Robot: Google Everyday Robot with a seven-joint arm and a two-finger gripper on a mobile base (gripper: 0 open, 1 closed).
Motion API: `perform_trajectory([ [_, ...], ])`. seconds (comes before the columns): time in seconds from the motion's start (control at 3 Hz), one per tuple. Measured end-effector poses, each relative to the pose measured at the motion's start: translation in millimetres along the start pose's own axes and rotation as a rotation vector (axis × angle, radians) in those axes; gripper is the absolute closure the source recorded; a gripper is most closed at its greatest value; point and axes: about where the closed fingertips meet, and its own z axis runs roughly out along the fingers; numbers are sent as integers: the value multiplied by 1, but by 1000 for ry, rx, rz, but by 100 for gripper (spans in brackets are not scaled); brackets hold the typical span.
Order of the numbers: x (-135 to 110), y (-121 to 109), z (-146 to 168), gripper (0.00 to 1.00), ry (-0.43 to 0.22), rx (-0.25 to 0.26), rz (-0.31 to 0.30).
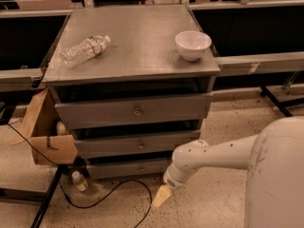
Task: Open bottom drawer
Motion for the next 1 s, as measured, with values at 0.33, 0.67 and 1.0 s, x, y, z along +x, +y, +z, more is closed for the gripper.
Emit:
perform_trajectory([
  [0.33, 2, 3, 4, 0, 6, -8, 1],
  [0.67, 1, 5, 6, 0, -12, -2, -28],
  [1.0, -3, -11, 25, 0, -89, 2, -85],
])
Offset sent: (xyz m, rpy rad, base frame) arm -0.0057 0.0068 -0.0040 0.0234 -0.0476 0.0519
